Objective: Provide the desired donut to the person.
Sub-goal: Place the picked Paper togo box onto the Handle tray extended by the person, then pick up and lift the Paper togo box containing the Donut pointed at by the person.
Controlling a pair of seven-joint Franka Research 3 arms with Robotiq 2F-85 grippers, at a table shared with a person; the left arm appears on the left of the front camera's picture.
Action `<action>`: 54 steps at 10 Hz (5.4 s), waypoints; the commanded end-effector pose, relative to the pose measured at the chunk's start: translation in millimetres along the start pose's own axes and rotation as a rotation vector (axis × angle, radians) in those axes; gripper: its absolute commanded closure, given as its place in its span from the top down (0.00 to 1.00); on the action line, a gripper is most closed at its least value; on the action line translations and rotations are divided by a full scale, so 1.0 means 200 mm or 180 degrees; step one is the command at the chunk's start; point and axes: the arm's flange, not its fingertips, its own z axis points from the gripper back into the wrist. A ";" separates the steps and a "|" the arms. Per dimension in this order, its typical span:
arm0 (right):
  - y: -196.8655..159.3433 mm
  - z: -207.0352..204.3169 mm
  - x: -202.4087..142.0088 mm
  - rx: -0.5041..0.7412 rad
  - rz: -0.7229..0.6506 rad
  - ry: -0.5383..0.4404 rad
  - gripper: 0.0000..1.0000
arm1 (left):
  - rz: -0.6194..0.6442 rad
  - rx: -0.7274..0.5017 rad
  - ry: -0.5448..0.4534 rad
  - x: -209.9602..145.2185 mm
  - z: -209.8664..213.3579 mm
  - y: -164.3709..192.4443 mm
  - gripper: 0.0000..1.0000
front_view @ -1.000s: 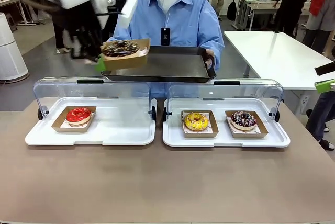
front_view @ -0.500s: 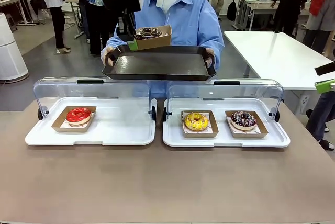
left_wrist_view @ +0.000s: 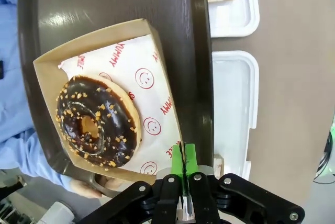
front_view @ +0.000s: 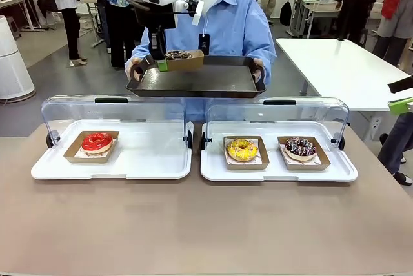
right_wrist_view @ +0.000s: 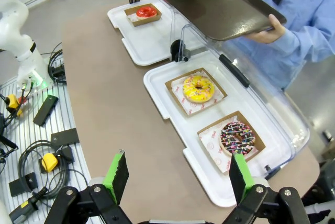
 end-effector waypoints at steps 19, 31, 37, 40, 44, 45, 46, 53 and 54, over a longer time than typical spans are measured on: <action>-0.01 -0.01 0.00 0.0027 0.0021 -0.0075 1.00 | -0.0139 -0.0316 -0.0013 -0.31 -0.19 0.24 1.00; -0.01 -0.01 0.00 0.0027 0.0021 -0.0075 1.00 | -0.0430 -0.0351 -0.0115 -0.55 -0.10 -0.29 1.00; -0.01 -0.01 0.00 0.0027 0.0021 -0.0075 1.00 | -0.0468 -0.0257 -0.0398 -0.77 -0.14 -0.61 1.00; -0.01 -0.01 0.00 0.0027 0.0021 -0.0075 1.00 | -0.0471 -0.0229 -0.0209 -0.70 -0.12 -0.61 1.00; -0.01 -0.01 0.00 0.0027 0.0021 -0.0075 1.00 | -0.0497 -0.0244 -0.0249 -0.71 -0.13 -0.63 1.00; -0.01 -0.01 0.00 0.0027 0.0021 -0.0075 1.00 | -0.0520 -0.0284 -0.0925 -0.81 -0.07 -0.61 1.00; -0.01 -0.01 0.00 0.0027 0.0021 -0.0075 1.00 | -0.0501 -0.0340 -0.1504 -0.94 -0.01 -0.55 1.00; -0.01 -0.01 0.00 0.0027 0.0021 -0.0075 1.00 | -0.0359 -0.0440 -0.3812 -1.98 -0.10 -0.40 1.00; -0.01 -0.01 0.00 0.0027 0.0021 -0.0075 1.00 | -0.0288 -0.0435 -0.3983 -2.11 -0.19 -0.39 1.00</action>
